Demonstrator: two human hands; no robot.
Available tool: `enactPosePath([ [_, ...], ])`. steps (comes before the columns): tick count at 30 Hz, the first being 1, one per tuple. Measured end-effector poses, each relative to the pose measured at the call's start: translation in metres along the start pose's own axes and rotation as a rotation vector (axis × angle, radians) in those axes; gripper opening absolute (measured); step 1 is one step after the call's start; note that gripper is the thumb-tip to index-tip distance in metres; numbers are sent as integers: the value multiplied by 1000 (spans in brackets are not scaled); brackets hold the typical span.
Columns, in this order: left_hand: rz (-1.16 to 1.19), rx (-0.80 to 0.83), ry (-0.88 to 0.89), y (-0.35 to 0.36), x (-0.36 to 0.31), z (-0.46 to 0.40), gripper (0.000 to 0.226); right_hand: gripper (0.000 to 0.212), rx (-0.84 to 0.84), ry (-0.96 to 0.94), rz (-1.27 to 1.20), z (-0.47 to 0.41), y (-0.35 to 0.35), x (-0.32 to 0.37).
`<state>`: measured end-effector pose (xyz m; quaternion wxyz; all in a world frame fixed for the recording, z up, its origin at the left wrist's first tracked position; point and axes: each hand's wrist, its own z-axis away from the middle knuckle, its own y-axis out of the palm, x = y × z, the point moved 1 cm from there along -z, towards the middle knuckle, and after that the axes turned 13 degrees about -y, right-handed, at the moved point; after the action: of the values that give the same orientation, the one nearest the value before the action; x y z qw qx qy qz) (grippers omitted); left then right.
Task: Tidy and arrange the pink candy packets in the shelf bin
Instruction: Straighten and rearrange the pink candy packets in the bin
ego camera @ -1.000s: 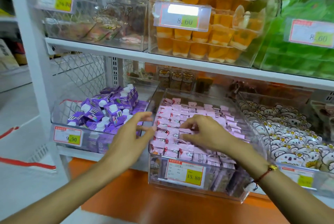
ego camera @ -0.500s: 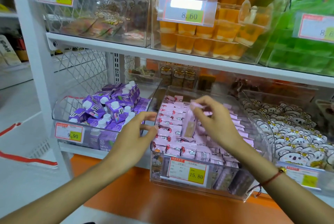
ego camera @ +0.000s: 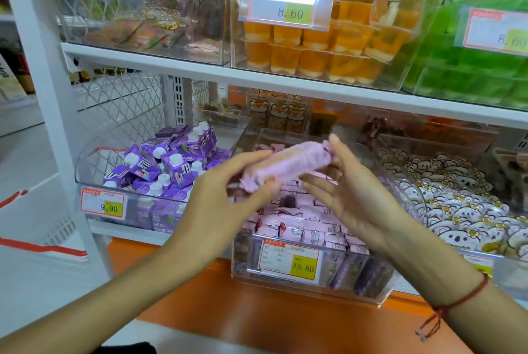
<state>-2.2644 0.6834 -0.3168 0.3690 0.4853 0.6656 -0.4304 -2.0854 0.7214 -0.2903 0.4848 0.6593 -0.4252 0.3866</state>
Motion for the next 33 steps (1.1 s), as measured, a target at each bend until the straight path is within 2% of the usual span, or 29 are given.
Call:
enactPosePath([
  [2,335,45,-321,2,-1,-4,35,44,48,16,89,-1,-6,1],
  [4,510,92,-532,5,-1,-5,45,44,129,-10,154,-1,-7,-2],
  [7,556,142,-631,9,0,-4,52,35,228,-96,209,1,-3,-5],
  [10,506,195,-640,10,0,-7,60,36,176,-142,181,-1,-4,-8],
  [12,466,170,-602,8,0,-8,58,41,158,-140,156,-3,-6,-9],
  [16,231,64,-253,1,-2,-8,33,43,245,-150,269,-6,-14,-13],
  [18,102,-5,-130,-9,-2,-15,34,44,329,-227,593,-7,-22,-17],
  [20,-4,-45,-90,-17,-1,-27,39,45,443,-306,1047,-8,-33,-22],
  [22,-94,-13,-71,-19,0,-36,37,44,556,-377,1405,-8,-41,-27],
  [23,-143,20,-54,-17,1,-39,34,45,578,-399,1488,-7,-44,-28],
  [26,-326,129,14,-12,0,-47,27,44,570,-438,1544,-5,-44,-22],
  [31,-808,300,200,-13,-24,-66,33,46,589,-409,1552,-5,-44,-22],
  [33,-926,343,255,-6,-33,-79,34,45,585,-408,1550,-5,-44,-23],
])
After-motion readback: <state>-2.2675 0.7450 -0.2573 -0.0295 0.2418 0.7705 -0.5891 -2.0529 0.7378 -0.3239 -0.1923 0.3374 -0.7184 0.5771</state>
